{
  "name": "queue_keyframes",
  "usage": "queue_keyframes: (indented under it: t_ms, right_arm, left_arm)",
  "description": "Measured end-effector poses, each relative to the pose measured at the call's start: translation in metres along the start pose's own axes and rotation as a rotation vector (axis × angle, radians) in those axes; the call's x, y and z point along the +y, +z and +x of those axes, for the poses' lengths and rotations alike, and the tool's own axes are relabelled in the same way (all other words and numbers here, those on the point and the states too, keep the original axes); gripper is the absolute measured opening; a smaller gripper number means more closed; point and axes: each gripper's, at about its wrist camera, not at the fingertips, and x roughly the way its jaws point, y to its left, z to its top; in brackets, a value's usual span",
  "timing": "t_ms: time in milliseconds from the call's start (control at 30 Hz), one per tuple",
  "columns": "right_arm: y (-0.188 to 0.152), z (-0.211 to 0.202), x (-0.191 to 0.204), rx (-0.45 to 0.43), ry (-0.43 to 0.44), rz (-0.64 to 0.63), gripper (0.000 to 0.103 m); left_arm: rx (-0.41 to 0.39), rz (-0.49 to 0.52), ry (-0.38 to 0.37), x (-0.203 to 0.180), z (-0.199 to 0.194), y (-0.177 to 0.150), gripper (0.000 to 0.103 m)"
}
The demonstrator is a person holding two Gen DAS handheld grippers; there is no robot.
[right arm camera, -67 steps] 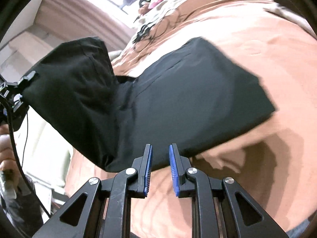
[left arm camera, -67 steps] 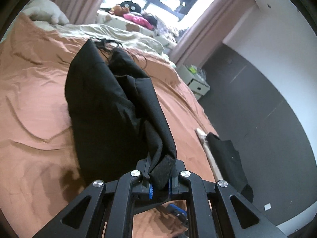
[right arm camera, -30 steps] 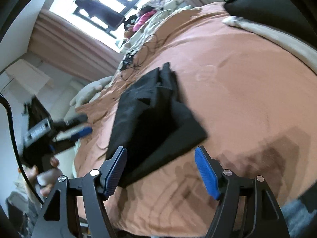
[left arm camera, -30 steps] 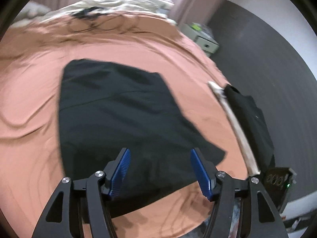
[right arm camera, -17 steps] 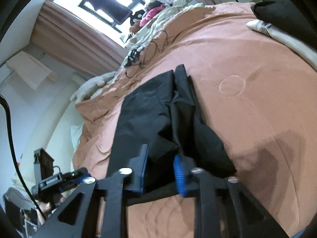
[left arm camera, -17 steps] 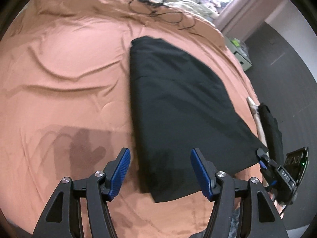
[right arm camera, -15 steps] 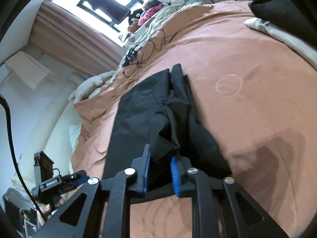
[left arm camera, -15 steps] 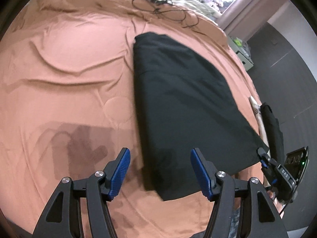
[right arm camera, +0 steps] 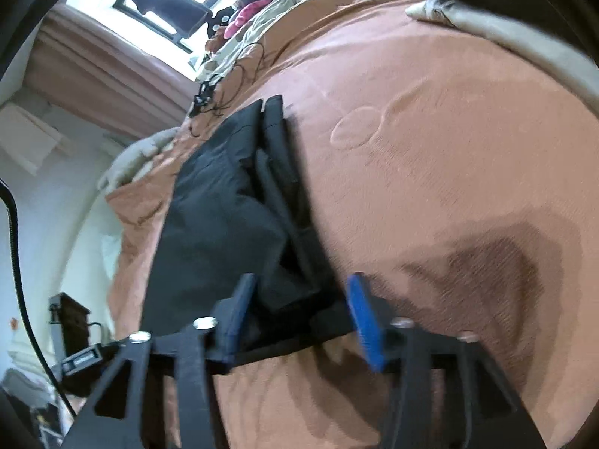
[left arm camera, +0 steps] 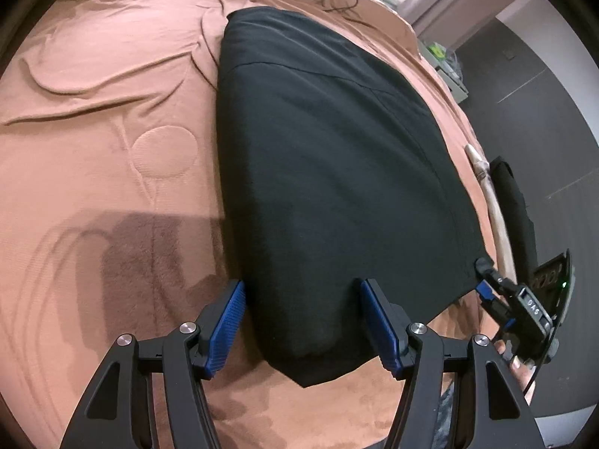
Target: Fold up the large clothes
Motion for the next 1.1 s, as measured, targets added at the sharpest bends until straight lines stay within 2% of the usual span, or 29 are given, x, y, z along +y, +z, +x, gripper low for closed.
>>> queue_keyframes:
  t_ms: [233,267,300,333,367,400,500,600,733,900,1100]
  right_arm:
    - [0.003,0.019,-0.019,0.065,0.12,0.071,0.056]
    - [0.002,0.02,-0.02,0.067,0.133,0.075,0.052]
    - [0.002,0.022,-0.021,0.073,0.144,0.079,0.043]
    - [0.0,0.022,-0.022,0.079,0.162,0.087,0.04]
    - [-0.001,0.022,-0.022,0.08,0.176,0.093,0.032]
    - [-0.002,0.021,-0.021,0.08,0.194,0.097,0.026]
    - [-0.006,0.015,-0.012,0.067,0.194,0.077,0.022]
    - [-0.012,0.007,0.001,0.057,0.2,0.056,0.021]
    - [-0.027,0.001,0.014,0.071,0.188,0.042,0.021]
    - [-0.054,-0.008,0.024,0.1,0.201,0.051,0.021]
    - [-0.087,-0.023,0.046,0.151,0.162,-0.035,0.021]
  left_arm:
    - [-0.007,-0.003,-0.01,0.001,0.002,0.0,0.065]
    - [-0.01,-0.004,-0.012,0.002,0.001,-0.001,0.065]
    - [-0.014,-0.007,-0.016,0.003,0.001,-0.002,0.063]
    - [-0.015,-0.011,-0.018,0.004,0.0,-0.002,0.06]
    - [-0.017,-0.012,-0.018,0.004,0.0,-0.003,0.057]
    - [-0.018,-0.011,-0.016,0.004,-0.001,-0.003,0.05]
    - [-0.027,-0.008,-0.014,0.006,-0.006,-0.003,0.035]
    - [-0.053,-0.002,-0.003,0.008,-0.012,-0.005,0.027]
    - [-0.067,0.019,0.014,0.011,-0.022,-0.008,0.023]
    - [-0.055,0.053,0.015,0.018,-0.038,-0.014,0.022]
    - [-0.028,0.105,0.028,0.026,-0.056,-0.037,0.022]
